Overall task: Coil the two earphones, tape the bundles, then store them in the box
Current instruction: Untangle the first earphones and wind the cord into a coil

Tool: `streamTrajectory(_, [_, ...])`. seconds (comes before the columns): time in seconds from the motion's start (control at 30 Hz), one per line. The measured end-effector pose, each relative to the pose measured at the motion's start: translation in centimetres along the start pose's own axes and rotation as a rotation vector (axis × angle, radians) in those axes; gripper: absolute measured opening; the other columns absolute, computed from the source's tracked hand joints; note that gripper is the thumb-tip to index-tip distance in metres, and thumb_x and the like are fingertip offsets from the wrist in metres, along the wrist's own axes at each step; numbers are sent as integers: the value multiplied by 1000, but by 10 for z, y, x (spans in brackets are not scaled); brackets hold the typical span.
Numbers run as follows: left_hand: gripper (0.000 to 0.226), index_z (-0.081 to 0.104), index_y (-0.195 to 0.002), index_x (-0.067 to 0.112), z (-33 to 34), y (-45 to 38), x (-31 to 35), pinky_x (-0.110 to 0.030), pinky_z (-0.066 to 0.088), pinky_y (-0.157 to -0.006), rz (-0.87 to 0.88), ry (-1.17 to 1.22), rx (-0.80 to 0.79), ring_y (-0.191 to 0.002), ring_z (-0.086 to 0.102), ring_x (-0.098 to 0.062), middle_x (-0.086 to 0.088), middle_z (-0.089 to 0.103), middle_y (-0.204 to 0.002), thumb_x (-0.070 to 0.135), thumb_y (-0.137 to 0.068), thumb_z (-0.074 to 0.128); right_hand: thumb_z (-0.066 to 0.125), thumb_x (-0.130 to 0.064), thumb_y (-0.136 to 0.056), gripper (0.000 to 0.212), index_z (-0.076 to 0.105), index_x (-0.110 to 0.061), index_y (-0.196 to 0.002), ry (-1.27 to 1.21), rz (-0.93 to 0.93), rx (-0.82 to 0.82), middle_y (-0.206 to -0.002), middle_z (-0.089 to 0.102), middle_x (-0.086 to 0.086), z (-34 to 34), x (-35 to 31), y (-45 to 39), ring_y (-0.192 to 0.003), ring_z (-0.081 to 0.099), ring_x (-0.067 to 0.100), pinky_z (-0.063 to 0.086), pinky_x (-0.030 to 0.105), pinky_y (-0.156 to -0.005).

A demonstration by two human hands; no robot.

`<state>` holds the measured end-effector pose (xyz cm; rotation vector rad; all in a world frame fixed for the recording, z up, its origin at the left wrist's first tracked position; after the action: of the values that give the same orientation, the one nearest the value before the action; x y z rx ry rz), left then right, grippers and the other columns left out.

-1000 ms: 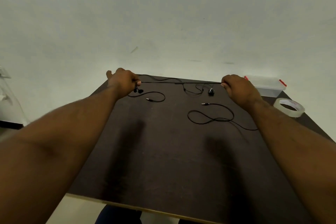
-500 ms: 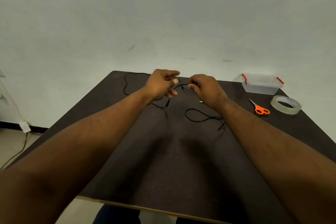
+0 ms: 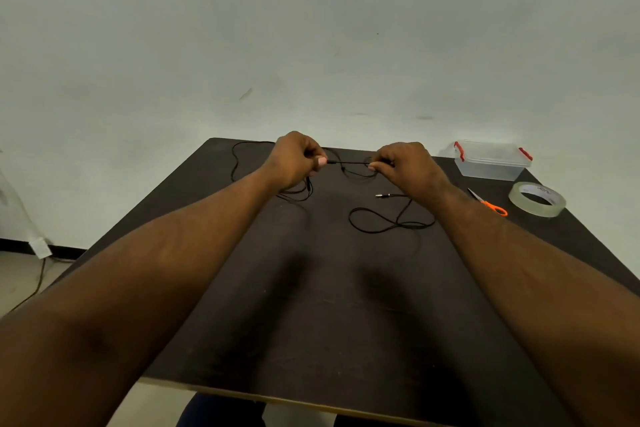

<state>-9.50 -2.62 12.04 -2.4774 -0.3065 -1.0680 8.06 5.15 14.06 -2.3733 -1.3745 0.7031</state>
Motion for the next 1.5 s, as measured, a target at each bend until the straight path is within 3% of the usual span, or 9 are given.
streamTrajectory(0.2, [8, 72, -91, 5, -42, -5, -20, -15, 50, -64, 2, -76, 139, -65, 61, -9, -8, 69, -79, 11, -89, 67, 69, -17, -87, 10, 75, -10, -86, -153, 51, 6, -77, 73, 0, -19, 17, 11, -69, 66, 14, 52, 23, -71])
streamTrajectory(0.37, [11, 72, -92, 3, -87, 3, -60, -26, 51, -75, -74, -108, 244, -70, 65, -20, -11, 70, -82, 12, -89, 67, 74, -26, -82, 14, 72, -35, -73, -215, 173, 25, -69, 72, -8, -40, 56, 25, -66, 64, -1, 44, 16, -69])
streamTrajectory(0.5, [13, 71, -95, -1, -91, 11, -83, -26, 54, -72, -144, -97, 253, -69, 65, -20, -16, 70, -83, 9, -90, 66, 74, -21, -82, 3, 77, -19, -81, -279, 182, 43, -68, 68, -18, -33, 53, 20, -66, 61, -12, 42, 2, -65])
streamTrajectory(0.6, [16, 67, -102, -6, -81, 15, -102, -16, 54, -52, -264, -46, 215, -55, 64, -13, -19, 68, -82, 5, -92, 61, 74, -18, -83, 4, 77, -15, -83, -320, 179, 48, -68, 70, -8, -24, 42, 14, -64, 63, -5, 41, 0, -62])
streamTrajectory(0.73, [40, 45, -139, 3, -54, 16, -91, -34, 60, -52, -342, 141, 126, -64, 71, -30, -24, 58, -125, 3, -99, 47, 73, -16, -84, 8, 77, -11, -87, -317, 141, 25, -72, 70, -9, -7, 25, 8, -66, 63, -5, 46, 4, -64])
streamTrajectory(0.83, [41, 44, -140, 7, -17, 11, -38, -29, 57, -47, -180, 262, -14, -59, 71, -27, -17, 47, -142, 7, -100, 47, 73, -15, -84, 9, 77, -10, -90, -306, 102, 0, -78, 71, -7, 5, 8, 3, -68, 63, -7, 49, 9, -69])
streamTrajectory(1.1, [17, 69, -99, -6, 47, 11, 22, -35, 61, -63, -149, 518, -169, -64, 70, -21, -11, 73, -78, 7, -88, 68, 71, -13, -84, 8, 77, -13, -90, -278, 36, 7, -75, 69, -11, 8, -14, 0, -68, 64, -6, 46, 6, -64])
streamTrajectory(1.3, [10, 67, -80, 12, 26, 5, 23, -20, 54, -55, 64, 31, -90, -52, 64, -4, -2, 67, -66, 12, -91, 65, 73, -17, -84, 7, 76, -12, -87, -292, 79, -20, -79, 72, -3, 12, -7, 4, -71, 64, 1, 50, 12, -68])
streamTrajectory(1.5, [10, 67, -87, 8, -46, 7, -47, -17, 53, -53, -56, -31, 107, -60, 63, -14, -4, 66, -71, 13, -93, 62, 74, -19, -82, 10, 77, -11, -86, -357, 152, -8, -71, 70, -14, -6, 22, 10, -64, 64, -2, 49, 8, -65])
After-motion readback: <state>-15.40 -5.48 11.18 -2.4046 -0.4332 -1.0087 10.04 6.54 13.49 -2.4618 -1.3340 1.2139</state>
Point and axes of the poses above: each hand's wrist, its own y-axis away from the middle knuckle, its own z-axis out of the palm, x = y × z, the point moved 9 cm from there along -y, towards the middle knuckle
